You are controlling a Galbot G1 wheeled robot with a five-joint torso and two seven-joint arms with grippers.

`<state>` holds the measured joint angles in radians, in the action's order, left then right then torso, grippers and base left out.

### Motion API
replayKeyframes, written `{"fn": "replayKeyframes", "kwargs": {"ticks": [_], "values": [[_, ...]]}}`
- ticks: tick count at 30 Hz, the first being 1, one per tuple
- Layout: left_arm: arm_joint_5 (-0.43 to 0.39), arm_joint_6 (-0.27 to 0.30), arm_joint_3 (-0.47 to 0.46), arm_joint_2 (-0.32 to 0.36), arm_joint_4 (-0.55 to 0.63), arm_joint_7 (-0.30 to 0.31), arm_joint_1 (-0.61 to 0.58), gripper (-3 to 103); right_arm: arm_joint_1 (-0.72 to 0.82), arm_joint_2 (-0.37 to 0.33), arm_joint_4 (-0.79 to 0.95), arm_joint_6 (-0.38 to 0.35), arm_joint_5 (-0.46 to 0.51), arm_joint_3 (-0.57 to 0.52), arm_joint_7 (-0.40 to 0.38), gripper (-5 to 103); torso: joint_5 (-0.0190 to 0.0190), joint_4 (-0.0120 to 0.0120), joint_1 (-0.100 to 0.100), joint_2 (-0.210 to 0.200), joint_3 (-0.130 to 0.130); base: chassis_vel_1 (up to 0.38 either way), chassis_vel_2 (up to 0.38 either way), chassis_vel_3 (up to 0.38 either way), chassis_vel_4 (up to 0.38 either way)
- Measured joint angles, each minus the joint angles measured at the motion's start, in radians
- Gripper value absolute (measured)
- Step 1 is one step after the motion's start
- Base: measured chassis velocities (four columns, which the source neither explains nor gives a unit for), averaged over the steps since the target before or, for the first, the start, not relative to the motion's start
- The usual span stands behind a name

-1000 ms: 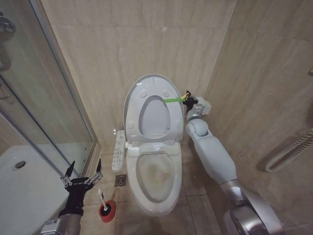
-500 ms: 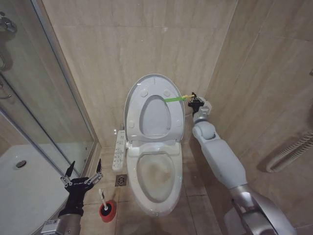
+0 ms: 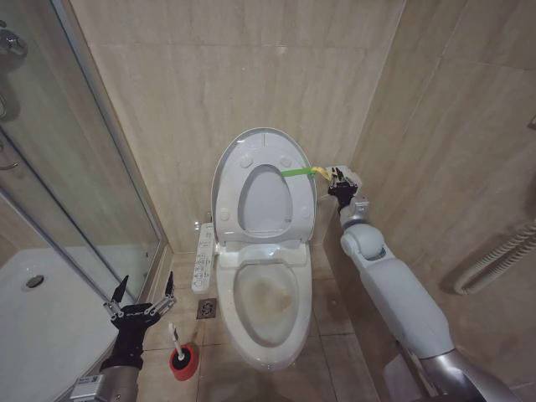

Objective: Open the toilet lid, clean the toilet bowl with a toilet brush, close the toilet lid, and flush.

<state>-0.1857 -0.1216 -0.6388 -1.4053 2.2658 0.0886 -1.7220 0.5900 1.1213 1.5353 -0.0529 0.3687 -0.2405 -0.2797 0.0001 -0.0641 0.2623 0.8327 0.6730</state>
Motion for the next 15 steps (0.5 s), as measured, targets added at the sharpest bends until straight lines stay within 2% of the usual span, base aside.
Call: {"fn": "replayKeyframes", "kwargs": {"ticks": [3, 4, 11, 12, 15], "values": [[0.0, 0.0, 0.0, 0.0, 0.0, 0.0, 0.0, 100, 0.014, -0.008, 0.036, -0.012, 0.006, -0.001, 0.0, 5, 0.0, 0.0004, 0.0, 0.0, 0.0, 0.0, 0.0, 0.0, 0.0], [0.0, 0.0, 0.0, 0.0, 0.0, 0.0, 0.0, 100, 0.019, -0.01, 0.047, -0.016, 0.007, -0.001, -0.001, 32, 0.0, 0.0004, 0.0, 0.0, 0.0, 0.0, 0.0, 0.0, 0.0], [0.0, 0.0, 0.0, 0.0, 0.0, 0.0, 0.0, 100, 0.043, -0.018, 0.097, -0.034, 0.009, 0.005, 0.003, 32, -0.0001, 0.0006, 0.0, 0.0, 0.0, 0.0, 0.0, 0.0, 0.0], [0.0, 0.0, 0.0, 0.0, 0.0, 0.0, 0.0, 100, 0.049, -0.02, 0.107, -0.037, 0.009, 0.007, 0.005, 59, -0.0001, 0.0005, 0.0, 0.0, 0.0, 0.0, 0.0, 0.0, 0.0], [0.0, 0.0, 0.0, 0.0, 0.0, 0.0, 0.0, 100, 0.058, -0.026, 0.126, -0.041, 0.01, 0.009, 0.007, 59, -0.0001, 0.0005, 0.0, 0.0, 0.0, 0.0, 0.0, 0.0, 0.0]]}}
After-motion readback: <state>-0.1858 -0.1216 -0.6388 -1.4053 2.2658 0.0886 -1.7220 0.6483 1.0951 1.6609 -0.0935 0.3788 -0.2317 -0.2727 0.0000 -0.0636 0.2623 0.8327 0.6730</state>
